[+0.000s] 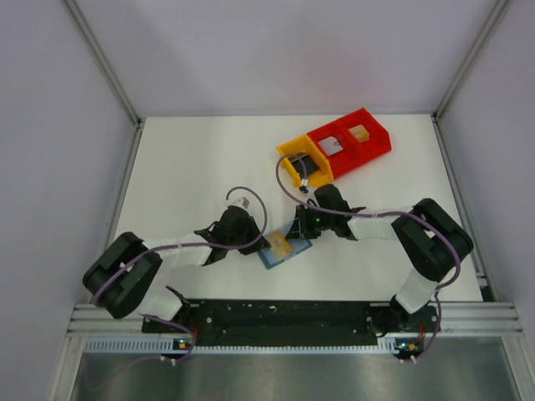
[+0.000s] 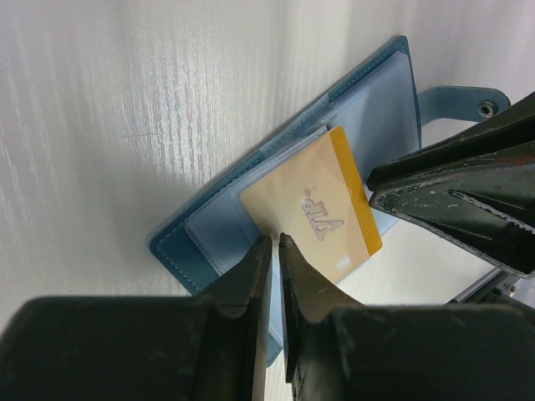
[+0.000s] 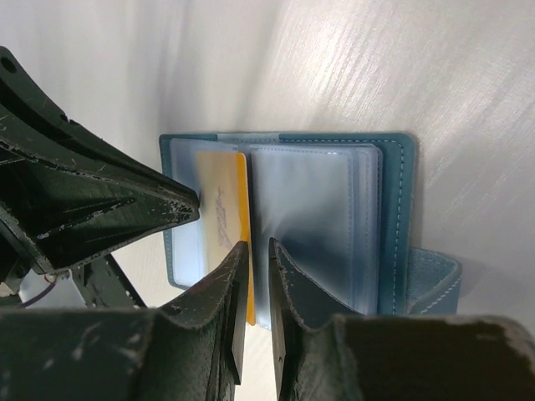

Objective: Take the credit cards out of the card holder
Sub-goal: Remove the credit card from the card holder.

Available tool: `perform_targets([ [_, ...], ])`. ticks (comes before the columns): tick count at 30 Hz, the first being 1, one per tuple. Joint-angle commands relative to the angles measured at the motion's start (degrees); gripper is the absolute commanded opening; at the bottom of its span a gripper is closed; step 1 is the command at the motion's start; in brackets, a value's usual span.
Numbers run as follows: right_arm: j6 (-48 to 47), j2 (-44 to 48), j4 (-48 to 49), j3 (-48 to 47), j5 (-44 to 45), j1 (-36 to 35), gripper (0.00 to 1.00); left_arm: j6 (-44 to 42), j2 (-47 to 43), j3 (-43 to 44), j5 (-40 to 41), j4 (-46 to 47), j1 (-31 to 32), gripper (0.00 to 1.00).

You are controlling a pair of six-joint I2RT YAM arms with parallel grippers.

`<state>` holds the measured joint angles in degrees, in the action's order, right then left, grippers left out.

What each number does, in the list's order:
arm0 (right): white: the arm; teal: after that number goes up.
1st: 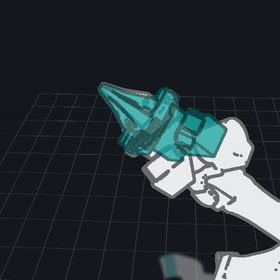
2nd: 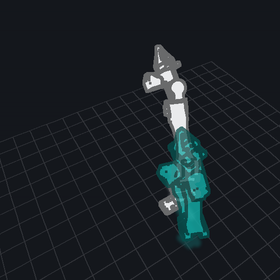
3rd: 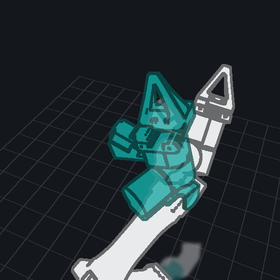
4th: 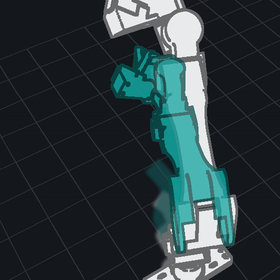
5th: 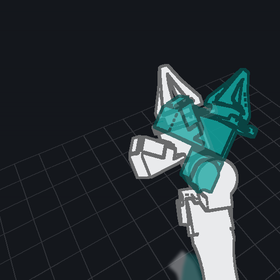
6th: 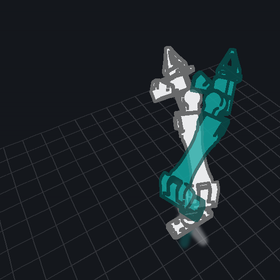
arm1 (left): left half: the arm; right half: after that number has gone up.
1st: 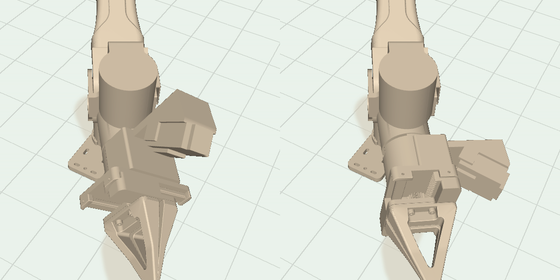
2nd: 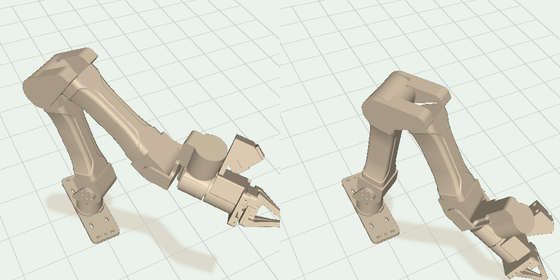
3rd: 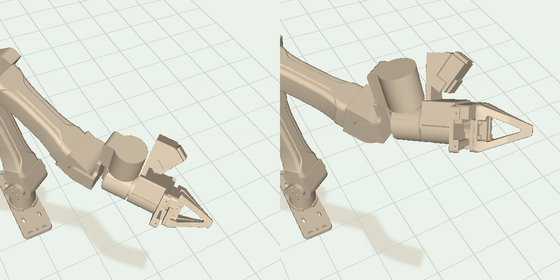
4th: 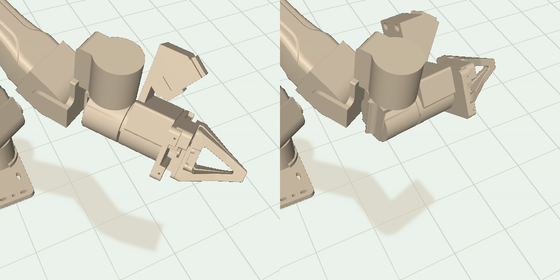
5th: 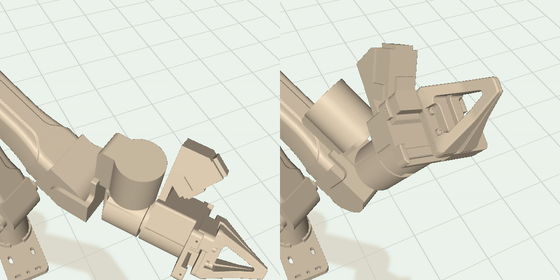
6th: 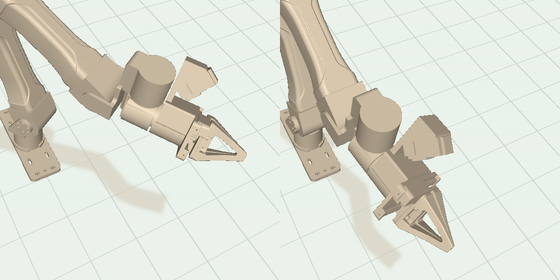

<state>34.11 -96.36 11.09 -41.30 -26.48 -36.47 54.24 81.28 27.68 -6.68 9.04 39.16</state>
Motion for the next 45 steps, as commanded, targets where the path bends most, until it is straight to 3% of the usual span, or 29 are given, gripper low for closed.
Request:
perform_targets([
  [1,-0.53,-1.81,1.30,-0.80,-2.08,0.43,0.16,-2.03,1.61,-0.35,2.19,-5.70,0.04,0.13],
  [9,0.52,-3.66,3.50,-0.89,-3.93,0.43,0.16,-2.03,1.78,-0.26,1.93,-5.52,0.04,0.13],
  [12,0.61,-4.19,3.94,-0.80,-4.11,0.43,0.11,-1.94,1.52,-0.26,1.93,-5.52,0.04,0.13],
  [15,0.52,-4.19,3.94,-0.71,-3.93,0.61,0.00,-2.03,1.61,-0.35,1.93,-5.52,0.04,0.13],
  [35,-1.50,-2.61,2.00,0.34,-3.84,3.86,0.00,-2.12,2.04,-0.26,1.58,-5.44,0.04,0.13],
  [36,-1.59,-2.61,2.26,0.34,-4.02,3.95,0.01,-2.12,2.13,-0.17,1.58,-5.43,0.04,0.13],
  [38,-1.59,-3.22,2.97,0.25,-5.68,3.95,0.13,-2.29,2.31,0.00,1.49,-5.44,0.04,0.13],
  [40,-1.50,-3.66,3.41,0.17,-6.48,3.95,0.18,-2.29,2.31,-0.17,1.40,-5.43,0.04,0.13],
  [45,-1.06,-4.98,4.64,0.08,-7.88,3.95,0.20,-2.29,2.05,-0.08,1.49,-5.35,0.04,0.13],
])
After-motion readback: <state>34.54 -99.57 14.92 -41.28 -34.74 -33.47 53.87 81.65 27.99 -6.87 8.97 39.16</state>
